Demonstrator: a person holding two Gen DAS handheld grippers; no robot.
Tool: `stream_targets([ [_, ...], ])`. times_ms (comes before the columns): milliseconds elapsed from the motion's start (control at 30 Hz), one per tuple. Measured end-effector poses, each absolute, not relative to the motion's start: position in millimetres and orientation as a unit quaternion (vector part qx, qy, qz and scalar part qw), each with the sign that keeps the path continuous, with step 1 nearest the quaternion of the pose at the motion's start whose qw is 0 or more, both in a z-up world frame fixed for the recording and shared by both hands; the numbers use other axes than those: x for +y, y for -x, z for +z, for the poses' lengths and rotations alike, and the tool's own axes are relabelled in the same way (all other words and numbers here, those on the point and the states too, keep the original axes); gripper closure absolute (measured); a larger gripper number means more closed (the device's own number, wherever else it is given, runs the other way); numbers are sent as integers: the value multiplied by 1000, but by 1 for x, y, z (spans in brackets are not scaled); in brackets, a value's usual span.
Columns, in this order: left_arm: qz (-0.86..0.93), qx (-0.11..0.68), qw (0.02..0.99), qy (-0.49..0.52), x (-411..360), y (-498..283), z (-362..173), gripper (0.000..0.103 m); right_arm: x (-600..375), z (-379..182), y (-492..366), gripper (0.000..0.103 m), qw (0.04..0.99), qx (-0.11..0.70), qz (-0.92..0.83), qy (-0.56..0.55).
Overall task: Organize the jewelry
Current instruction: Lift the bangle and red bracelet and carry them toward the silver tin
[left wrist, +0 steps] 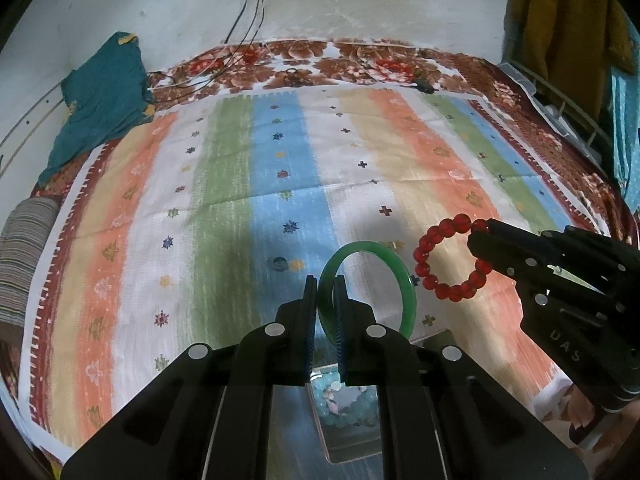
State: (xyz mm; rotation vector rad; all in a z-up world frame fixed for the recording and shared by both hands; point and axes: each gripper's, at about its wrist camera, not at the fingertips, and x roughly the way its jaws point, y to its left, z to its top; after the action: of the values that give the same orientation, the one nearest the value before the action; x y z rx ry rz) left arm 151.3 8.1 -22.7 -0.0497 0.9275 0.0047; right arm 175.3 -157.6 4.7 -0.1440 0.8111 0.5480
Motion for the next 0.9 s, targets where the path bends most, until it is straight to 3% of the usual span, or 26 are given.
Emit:
stream_targets([
  [900, 0, 437, 900, 5, -10, -94, -23, 95, -179, 4, -114, 89, 876, 385, 283, 68],
])
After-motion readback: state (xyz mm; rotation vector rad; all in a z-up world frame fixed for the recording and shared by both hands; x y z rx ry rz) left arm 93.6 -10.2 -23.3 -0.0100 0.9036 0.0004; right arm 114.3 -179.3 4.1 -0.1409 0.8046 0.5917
